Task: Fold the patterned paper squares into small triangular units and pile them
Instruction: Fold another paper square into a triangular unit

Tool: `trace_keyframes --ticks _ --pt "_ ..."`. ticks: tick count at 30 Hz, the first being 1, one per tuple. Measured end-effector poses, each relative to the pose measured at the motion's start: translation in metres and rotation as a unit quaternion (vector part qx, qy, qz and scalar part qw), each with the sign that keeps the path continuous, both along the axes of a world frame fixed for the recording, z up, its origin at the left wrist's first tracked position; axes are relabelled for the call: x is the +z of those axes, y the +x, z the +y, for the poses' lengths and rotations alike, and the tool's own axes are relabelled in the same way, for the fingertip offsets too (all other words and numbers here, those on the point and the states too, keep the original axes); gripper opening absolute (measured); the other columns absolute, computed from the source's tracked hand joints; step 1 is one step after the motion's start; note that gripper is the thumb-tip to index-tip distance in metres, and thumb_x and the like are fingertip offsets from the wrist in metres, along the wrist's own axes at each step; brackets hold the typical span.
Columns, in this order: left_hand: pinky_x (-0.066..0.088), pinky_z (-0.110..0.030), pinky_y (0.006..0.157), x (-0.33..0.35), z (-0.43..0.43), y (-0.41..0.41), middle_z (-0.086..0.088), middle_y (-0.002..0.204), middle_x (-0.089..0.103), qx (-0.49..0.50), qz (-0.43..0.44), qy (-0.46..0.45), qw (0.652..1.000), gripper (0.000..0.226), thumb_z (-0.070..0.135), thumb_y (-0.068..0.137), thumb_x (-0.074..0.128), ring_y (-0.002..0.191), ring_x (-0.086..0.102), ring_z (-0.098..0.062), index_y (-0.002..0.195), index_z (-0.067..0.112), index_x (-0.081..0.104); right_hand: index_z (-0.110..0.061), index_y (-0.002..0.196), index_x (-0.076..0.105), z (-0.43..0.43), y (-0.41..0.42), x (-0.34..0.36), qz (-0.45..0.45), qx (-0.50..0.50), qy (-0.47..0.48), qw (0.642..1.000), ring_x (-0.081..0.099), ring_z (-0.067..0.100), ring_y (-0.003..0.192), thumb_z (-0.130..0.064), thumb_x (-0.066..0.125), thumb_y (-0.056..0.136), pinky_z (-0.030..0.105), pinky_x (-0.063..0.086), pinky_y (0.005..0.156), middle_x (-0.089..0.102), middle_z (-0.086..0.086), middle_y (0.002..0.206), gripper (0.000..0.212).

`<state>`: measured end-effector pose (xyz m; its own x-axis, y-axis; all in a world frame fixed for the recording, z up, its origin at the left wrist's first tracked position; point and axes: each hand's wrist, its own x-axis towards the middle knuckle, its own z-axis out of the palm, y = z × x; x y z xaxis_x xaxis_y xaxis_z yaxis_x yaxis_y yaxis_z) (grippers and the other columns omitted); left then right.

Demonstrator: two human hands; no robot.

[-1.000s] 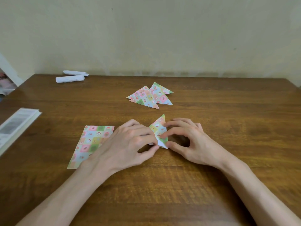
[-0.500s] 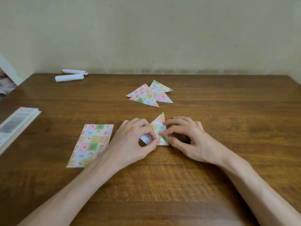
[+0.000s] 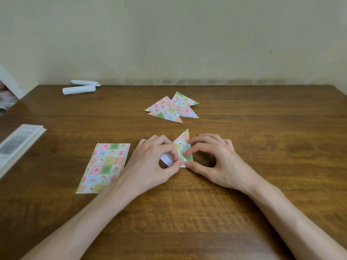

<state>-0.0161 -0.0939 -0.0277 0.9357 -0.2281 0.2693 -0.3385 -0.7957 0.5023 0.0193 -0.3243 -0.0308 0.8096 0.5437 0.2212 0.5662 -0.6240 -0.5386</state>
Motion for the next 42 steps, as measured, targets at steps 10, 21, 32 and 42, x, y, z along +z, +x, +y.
trace_keyframes --ticks 10,21,32,42 --pt "0.034 -0.016 0.089 0.0000 0.0026 0.0013 0.021 0.101 0.059 0.003 0.009 0.008 1.000 0.015 0.050 0.083 0.075 0.106 0.052 0.000 0.082 0.038 0.065 -0.043 0.098 0.066 -0.0012 0.0005 0.0003 0.014 0.004 0.008 1.000 0.033 -0.004 0.141 -0.065 0.066 0.086 0.033 0.024 0.108 0.054 -0.032 0.137 0.025" --pt "0.032 -0.014 0.087 -0.0006 0.0021 0.0010 0.021 0.100 0.058 0.003 0.009 0.012 1.000 0.015 0.047 0.084 0.074 0.105 0.051 0.000 0.080 0.041 0.061 -0.050 0.095 0.076 -0.0060 0.0017 0.0015 0.044 0.027 0.015 0.999 0.029 -0.001 0.147 -0.059 0.073 0.085 0.036 0.018 0.116 0.052 -0.032 0.143 0.014" --pt "0.037 -0.026 0.090 -0.0025 0.0037 0.0017 0.022 0.102 0.058 -0.005 0.014 -0.001 1.000 0.013 0.049 0.084 0.073 0.108 0.052 0.000 0.081 0.040 0.064 -0.050 0.096 0.075 -0.0061 0.0023 0.0008 0.040 0.020 0.000 0.999 0.029 -0.003 0.146 -0.058 0.072 0.086 0.034 0.019 0.114 0.053 -0.032 0.142 0.013" --pt "0.032 -0.030 0.095 0.0017 0.0071 0.0042 0.024 0.109 0.056 -0.020 0.052 0.000 0.998 0.012 0.051 0.086 0.073 0.114 0.047 0.001 0.096 0.046 0.070 -0.049 0.094 0.075 -0.0049 0.0035 0.0026 0.055 0.016 -0.001 0.998 0.029 -0.005 0.145 -0.057 0.074 0.086 0.030 0.016 0.113 0.052 -0.034 0.141 0.011"
